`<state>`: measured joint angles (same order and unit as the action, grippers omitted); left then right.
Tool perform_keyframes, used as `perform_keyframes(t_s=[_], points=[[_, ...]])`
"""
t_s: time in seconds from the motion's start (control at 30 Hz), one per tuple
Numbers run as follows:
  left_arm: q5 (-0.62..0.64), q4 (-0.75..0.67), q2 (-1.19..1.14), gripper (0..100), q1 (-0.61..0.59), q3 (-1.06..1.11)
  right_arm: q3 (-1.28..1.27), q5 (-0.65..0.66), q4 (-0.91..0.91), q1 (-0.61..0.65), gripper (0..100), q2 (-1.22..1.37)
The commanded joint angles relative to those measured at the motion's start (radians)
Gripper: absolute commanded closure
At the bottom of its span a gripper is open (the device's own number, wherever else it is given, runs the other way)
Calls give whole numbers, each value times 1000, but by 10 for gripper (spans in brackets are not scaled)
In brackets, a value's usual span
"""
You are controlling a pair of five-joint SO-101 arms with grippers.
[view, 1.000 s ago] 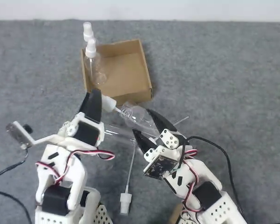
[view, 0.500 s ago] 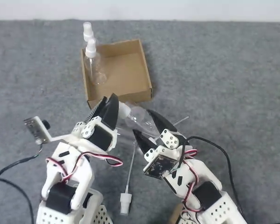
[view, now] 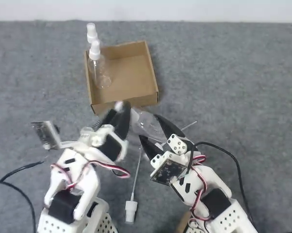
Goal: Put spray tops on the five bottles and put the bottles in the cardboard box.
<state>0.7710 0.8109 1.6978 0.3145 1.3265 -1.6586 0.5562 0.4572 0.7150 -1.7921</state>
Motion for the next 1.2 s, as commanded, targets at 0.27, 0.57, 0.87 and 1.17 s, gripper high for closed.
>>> perform_keyframes(t_s=[0.27, 0.57, 0.87, 1.17], points=[[31, 69, 18, 683, 12, -88, -21, -17, 27, 4, 991, -19], [80, 69, 18, 682, -104, -133, -23, -18, 47, -7, 991, -21], [175, 61, 18, 682, -235, -168, -23, -89, 36, -35, 991, -22], [201, -17, 18, 682, -388, -162, -21, -153, 36, -31, 991, -22]])
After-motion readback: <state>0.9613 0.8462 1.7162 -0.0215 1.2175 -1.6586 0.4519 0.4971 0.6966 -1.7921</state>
